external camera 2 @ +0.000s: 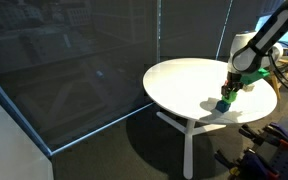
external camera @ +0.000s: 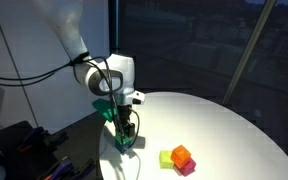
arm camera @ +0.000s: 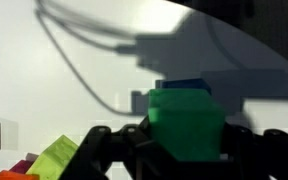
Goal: Put the green block on top of the blue block
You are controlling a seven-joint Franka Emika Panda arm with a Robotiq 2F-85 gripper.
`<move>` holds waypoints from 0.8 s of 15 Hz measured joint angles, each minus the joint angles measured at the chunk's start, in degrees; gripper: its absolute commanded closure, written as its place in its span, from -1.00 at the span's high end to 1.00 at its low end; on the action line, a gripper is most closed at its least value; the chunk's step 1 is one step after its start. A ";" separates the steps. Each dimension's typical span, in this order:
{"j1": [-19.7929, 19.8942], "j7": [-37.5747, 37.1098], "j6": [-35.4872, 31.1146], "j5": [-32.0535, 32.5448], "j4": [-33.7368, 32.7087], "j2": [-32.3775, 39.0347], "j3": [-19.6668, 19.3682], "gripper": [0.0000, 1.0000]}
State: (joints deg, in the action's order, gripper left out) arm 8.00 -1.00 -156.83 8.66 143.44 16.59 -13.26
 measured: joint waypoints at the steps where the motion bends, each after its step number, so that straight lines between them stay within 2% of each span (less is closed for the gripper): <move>1: 0.00 0.00 0.00 0.00 -0.22 0.23 0.00 -0.52; 7: -0.02 0.00 0.00 0.00 -1.17 1.74 0.00 -0.52; 8: -0.01 0.00 0.00 0.00 -1.24 1.89 0.00 0.48; 9: -0.02 0.00 0.00 0.00 -1.31 2.04 0.00 0.49; 12: -0.01 -0.02 0.00 0.00 -1.58 2.45 -0.01 0.93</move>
State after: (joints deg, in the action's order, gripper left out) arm 7.99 -1.02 -156.82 8.66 141.86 19.03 -13.27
